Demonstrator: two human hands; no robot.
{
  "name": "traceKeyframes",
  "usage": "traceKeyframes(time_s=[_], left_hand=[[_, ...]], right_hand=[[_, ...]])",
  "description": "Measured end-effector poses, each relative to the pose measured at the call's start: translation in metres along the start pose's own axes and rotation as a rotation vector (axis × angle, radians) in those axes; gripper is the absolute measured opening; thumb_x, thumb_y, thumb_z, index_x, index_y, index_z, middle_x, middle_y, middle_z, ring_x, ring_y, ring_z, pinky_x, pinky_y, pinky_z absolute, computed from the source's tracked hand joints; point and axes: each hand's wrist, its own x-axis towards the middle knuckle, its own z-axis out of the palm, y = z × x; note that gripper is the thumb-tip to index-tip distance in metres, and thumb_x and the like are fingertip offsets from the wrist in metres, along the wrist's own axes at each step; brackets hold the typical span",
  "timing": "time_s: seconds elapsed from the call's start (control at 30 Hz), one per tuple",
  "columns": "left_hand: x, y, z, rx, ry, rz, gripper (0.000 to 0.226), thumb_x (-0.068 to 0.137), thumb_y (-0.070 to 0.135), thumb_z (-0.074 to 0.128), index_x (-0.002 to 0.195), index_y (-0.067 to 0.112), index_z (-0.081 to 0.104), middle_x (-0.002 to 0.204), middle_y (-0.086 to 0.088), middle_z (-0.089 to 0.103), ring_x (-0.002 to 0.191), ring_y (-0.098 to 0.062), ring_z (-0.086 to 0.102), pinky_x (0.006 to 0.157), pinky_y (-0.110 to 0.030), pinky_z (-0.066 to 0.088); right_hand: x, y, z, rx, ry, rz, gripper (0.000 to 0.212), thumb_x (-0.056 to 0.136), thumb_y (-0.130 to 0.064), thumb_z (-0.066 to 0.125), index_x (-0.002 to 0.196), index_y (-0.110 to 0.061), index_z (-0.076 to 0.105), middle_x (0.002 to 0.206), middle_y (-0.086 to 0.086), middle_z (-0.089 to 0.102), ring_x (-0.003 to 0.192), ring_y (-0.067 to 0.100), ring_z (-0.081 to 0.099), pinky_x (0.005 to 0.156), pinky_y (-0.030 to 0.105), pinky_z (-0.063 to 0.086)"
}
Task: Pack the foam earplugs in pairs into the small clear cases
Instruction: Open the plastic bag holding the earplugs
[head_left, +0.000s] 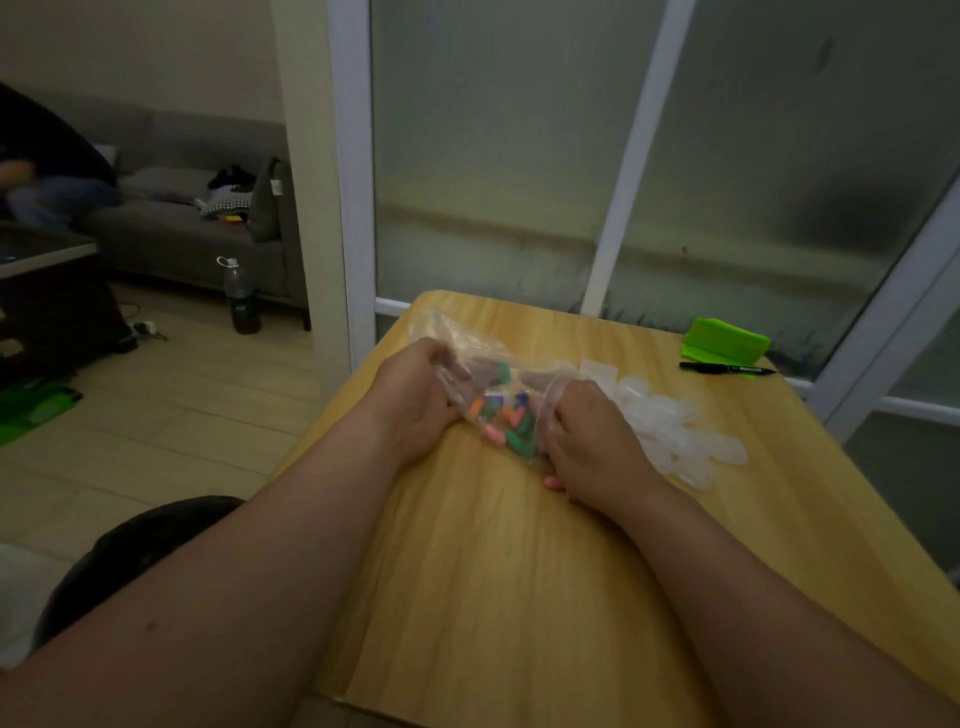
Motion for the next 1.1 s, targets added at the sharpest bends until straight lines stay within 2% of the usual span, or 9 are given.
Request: traceKeyframes(time_s=[0.13,0.23,0.3,0.47,0.63,0.73,0.83,0.93,1.1], left_hand=[[-0.001,-0.004,0.004,0.0,-0.029,-0.013,0.021,0.108,0.018,0.046,0.122,0.004,0.051,0.12,-0.031,0.072,0.107,-0.04,0.075,0.1,-0.056,0.056],[0.001,-0.007,0.008,0.096,-0.027,0.006,0.025,0.106,0.017,0.048,0.126,0.002,0.052,0.12,-0.029,0.073,0.109,-0.041,0.074,0.101,-0.056,0.056],[0.002,-0.01,0.011,0.155,-0.011,0.021,0.026,0.105,0.014,0.049,0.125,-0.002,0.054,0.115,-0.028,0.075,0.108,-0.042,0.074,0.102,-0.057,0.056],[0.003,-0.013,0.016,0.137,0.057,0.064,0.024,0.104,0.008,0.05,0.122,-0.005,0.059,0.107,-0.027,0.077,0.1,-0.041,0.076,0.093,-0.056,0.061],[0.005,-0.013,0.008,-0.048,0.075,0.07,0.04,0.105,0.008,0.048,0.143,-0.004,0.044,0.112,-0.029,0.075,0.104,-0.044,0.075,0.084,-0.06,0.063],[0.003,-0.014,0.011,-0.12,0.049,0.036,0.044,0.106,0.009,0.047,0.147,-0.002,0.038,0.115,-0.03,0.074,0.103,-0.045,0.075,0.07,-0.056,0.064],[0.004,-0.014,0.012,-0.172,0.027,0.016,0.02,0.101,0.002,0.049,0.12,0.001,0.052,0.126,-0.03,0.068,0.11,-0.042,0.074,0.096,-0.059,0.058],[0.004,-0.013,0.012,-0.149,-0.003,0.005,0.005,0.099,0.002,0.051,0.095,0.005,0.053,0.13,-0.029,0.062,0.114,-0.04,0.072,0.1,-0.057,0.056],[0.002,-0.012,0.014,-0.156,-0.022,0.002,0.018,0.109,0.014,0.046,0.117,0.001,0.056,0.137,-0.029,0.061,0.124,-0.042,0.065,0.101,-0.055,0.056]], right_hand=[[0.004,-0.005,0.0,0.019,0.009,-0.016,0.031,0.106,-0.034,0.041,0.116,-0.028,0.069,0.105,0.0,0.063,0.086,0.021,0.067,0.078,0.052,0.061],[0.004,-0.013,-0.002,0.083,0.037,0.055,0.026,0.107,-0.03,0.043,0.111,-0.033,0.068,0.099,0.003,0.069,0.062,0.022,0.071,0.052,0.033,0.057],[0.003,-0.017,-0.006,0.19,0.085,0.123,0.019,0.109,-0.032,0.05,0.107,-0.032,0.068,0.09,0.002,0.069,0.043,0.024,0.067,0.034,0.029,0.049],[0.002,-0.023,-0.011,0.249,0.128,0.173,0.019,0.107,-0.031,0.056,0.089,-0.028,0.063,0.083,0.006,0.068,0.035,0.028,0.063,0.029,0.037,0.049],[-0.003,-0.023,-0.01,0.215,0.059,0.075,0.011,0.103,-0.036,0.063,0.097,-0.029,0.068,0.089,-0.001,0.067,0.05,0.026,0.069,0.035,0.042,0.055],[0.002,-0.021,-0.005,0.132,-0.002,-0.137,0.014,0.094,-0.045,0.071,0.103,-0.035,0.076,0.098,-0.016,0.068,0.077,0.011,0.068,0.063,0.047,0.062],[0.009,-0.013,0.001,0.074,-0.009,-0.224,0.032,0.089,-0.055,0.068,0.115,-0.038,0.074,0.108,-0.017,0.069,0.1,0.007,0.063,0.087,0.043,0.057],[0.011,-0.009,0.003,0.067,0.031,-0.236,0.031,0.089,-0.059,0.066,0.111,-0.038,0.073,0.103,-0.017,0.068,0.096,0.007,0.063,0.085,0.043,0.056],[0.011,-0.016,0.003,0.027,0.055,-0.314,0.021,0.097,-0.05,0.064,0.107,-0.034,0.072,0.097,-0.014,0.069,0.089,0.007,0.063,0.081,0.044,0.057]])
